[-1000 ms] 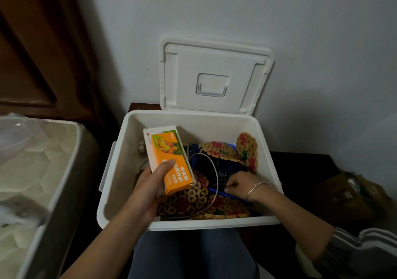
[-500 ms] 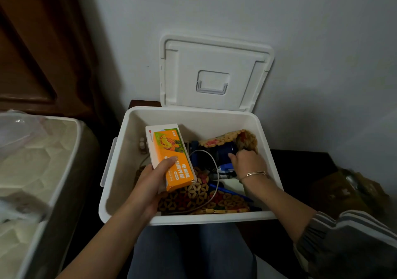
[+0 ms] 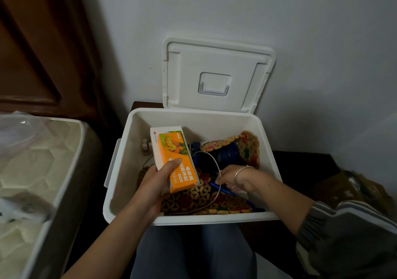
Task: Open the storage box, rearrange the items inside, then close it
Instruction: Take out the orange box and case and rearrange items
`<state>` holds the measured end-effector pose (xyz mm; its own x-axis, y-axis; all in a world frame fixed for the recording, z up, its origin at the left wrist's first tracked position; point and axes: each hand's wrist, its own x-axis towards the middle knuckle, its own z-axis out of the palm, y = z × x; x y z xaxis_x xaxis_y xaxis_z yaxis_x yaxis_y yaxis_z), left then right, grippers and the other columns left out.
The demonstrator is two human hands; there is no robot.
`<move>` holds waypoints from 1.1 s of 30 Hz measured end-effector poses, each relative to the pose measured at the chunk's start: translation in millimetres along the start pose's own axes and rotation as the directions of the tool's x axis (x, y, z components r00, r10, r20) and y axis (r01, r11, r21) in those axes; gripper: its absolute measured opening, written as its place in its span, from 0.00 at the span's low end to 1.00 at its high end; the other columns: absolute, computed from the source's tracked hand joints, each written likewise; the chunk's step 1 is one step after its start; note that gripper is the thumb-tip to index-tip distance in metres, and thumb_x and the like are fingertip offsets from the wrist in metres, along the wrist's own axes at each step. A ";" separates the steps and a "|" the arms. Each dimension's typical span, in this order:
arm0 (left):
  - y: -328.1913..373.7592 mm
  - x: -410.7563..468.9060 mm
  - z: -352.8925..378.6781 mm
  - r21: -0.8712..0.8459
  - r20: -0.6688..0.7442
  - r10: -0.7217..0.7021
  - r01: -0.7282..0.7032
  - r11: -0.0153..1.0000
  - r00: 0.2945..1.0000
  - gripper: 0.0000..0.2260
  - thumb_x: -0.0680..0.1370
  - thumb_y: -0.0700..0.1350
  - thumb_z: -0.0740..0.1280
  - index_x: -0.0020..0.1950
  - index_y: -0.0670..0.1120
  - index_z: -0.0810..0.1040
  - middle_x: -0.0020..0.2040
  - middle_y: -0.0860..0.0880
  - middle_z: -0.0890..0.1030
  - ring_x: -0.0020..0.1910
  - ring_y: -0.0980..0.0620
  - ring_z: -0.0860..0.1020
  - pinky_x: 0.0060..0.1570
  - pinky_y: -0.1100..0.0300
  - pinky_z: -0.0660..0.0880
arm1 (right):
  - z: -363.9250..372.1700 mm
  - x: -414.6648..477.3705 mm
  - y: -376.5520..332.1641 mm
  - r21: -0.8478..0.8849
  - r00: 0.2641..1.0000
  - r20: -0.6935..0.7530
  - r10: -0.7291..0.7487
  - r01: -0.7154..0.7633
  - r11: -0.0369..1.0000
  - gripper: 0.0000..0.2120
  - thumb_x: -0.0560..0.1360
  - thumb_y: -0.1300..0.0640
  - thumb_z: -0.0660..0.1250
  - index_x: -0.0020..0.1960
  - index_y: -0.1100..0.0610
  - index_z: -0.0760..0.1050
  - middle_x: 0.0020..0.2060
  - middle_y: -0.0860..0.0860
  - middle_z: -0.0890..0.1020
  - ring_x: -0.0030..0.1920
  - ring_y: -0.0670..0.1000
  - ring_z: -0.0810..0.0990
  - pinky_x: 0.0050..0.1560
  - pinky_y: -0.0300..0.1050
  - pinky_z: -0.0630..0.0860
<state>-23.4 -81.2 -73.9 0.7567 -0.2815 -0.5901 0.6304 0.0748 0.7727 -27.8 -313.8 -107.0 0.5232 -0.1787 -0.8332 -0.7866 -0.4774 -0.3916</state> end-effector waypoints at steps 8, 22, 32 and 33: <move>-3.8 12.2 6.4 0.057 -0.107 -0.154 0.161 0.985 0.982 0.21 0.75 0.50 0.72 0.65 0.44 0.74 0.48 0.46 0.85 0.44 0.49 0.83 0.36 0.57 0.76 | -12.4 -1.8 9.2 0.169 0.992 0.127 0.010 -0.032 0.985 0.14 0.75 0.65 0.66 0.61 0.58 0.75 0.50 0.53 0.79 0.55 0.51 0.75 0.60 0.43 0.69; -0.5 11.3 11.8 0.009 -0.072 -0.298 0.299 0.954 0.952 0.21 0.78 0.45 0.68 0.68 0.40 0.71 0.60 0.38 0.80 0.52 0.42 0.80 0.43 0.50 0.76 | -13.6 -21.1 7.8 0.378 1.000 0.013 -0.007 0.001 0.926 0.16 0.80 0.52 0.59 0.62 0.62 0.74 0.53 0.57 0.79 0.46 0.52 0.78 0.36 0.43 0.72; -4.6 8.2 13.5 0.047 -0.064 -0.296 0.299 0.953 0.953 0.21 0.78 0.46 0.68 0.68 0.40 0.71 0.59 0.39 0.80 0.49 0.43 0.80 0.40 0.51 0.75 | 1.1 -16.9 19.5 0.119 0.988 -0.099 -0.115 0.126 0.985 0.21 0.75 0.42 0.64 0.58 0.57 0.76 0.45 0.50 0.77 0.49 0.50 0.75 0.55 0.45 0.73; -5.7 8.1 13.2 0.062 -0.064 -0.293 0.297 0.953 0.954 0.21 0.78 0.46 0.68 0.68 0.40 0.71 0.59 0.39 0.80 0.48 0.44 0.81 0.40 0.51 0.76 | 2.4 -17.8 18.2 0.084 0.988 -0.099 -0.121 0.130 0.988 0.19 0.74 0.46 0.67 0.59 0.57 0.76 0.48 0.51 0.79 0.51 0.51 0.76 0.55 0.44 0.73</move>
<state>-23.1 -96.5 -80.0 0.5479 -0.2290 -0.8046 0.8148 -0.0717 0.5753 -52.2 -317.2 -100.2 0.6446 -0.2040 -0.7368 -0.7369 -0.4227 -0.5276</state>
